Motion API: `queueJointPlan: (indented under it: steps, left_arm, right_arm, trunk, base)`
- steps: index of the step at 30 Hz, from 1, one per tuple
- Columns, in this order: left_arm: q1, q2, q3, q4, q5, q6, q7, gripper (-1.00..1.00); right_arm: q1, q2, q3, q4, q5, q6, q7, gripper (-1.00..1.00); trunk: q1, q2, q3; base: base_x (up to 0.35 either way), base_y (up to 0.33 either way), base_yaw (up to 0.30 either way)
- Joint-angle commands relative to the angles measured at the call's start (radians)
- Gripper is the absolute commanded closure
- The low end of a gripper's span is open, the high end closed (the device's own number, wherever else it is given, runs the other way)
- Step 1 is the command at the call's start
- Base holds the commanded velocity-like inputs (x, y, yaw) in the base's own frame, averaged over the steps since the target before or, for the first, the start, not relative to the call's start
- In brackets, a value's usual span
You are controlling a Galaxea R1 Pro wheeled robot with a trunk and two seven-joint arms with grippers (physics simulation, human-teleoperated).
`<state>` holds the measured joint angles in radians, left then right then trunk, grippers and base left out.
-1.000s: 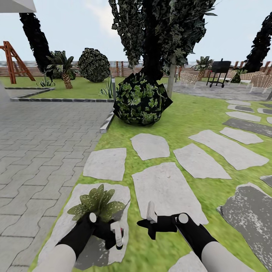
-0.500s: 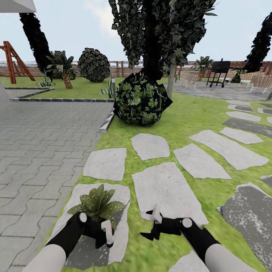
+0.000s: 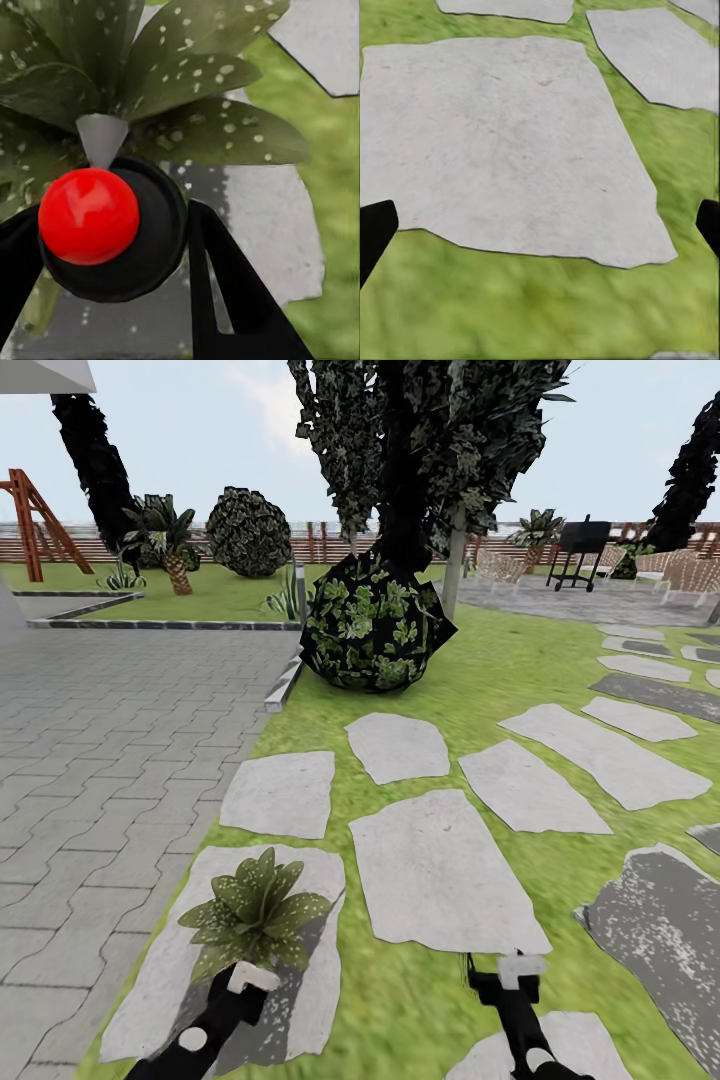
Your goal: Pick up the pesticide atomizer in the garden and spray insectifuge to fully cover both potted plants in the garden.
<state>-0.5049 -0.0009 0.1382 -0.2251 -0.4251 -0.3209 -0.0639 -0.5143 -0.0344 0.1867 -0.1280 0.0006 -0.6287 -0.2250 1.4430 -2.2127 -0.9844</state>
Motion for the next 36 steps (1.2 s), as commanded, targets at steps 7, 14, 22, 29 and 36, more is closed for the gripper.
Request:
queueJointPlan:
  steps: [7, 14, 22, 29, 36]
  left_arm:
    - [0.067, 0.007, 0.008, 0.023, 0.082, -0.066, 0.106, 1.00]
    - [0.069, 0.019, 0.008, 0.075, 0.193, -0.067, 0.112, 1.00]
    - [0.069, 0.019, 0.008, 0.075, 0.200, -0.067, 0.111, 1.00]
    - [0.078, 0.019, 0.007, 0.075, 0.199, -0.068, 0.111, 1.00]
    - [0.081, 0.017, 0.004, 0.074, 0.194, -0.069, 0.110, 1.00]
  right_arm:
    - [0.092, 0.004, 0.010, 0.002, -0.012, -0.124, -0.102, -1.00]
    - [0.103, 0.007, 0.011, 0.094, -0.013, -0.130, -0.099, -1.00]
    - [0.112, 0.010, 0.011, 0.102, -0.013, -0.128, -0.098, -1.00]
    - [0.157, 0.010, 0.011, 0.102, -0.012, -0.128, -0.098, -1.00]
    - [0.162, 0.010, 0.011, 0.102, -0.013, -0.128, -0.098, -1.00]
  trunk:
    - [0.000, 0.000, -0.001]
    - [0.000, 0.000, -0.001]
    - [0.000, 0.000, -0.001]
    - [0.000, 0.000, -0.001]
    - [0.000, 0.000, -0.001]
  base:
    - [0.000, 0.000, 0.000]
    - [0.000, 0.000, 0.000]
    - [0.000, 0.000, 0.000]
    - [0.000, 0.000, 0.000]
    - [0.000, 0.000, 0.000]
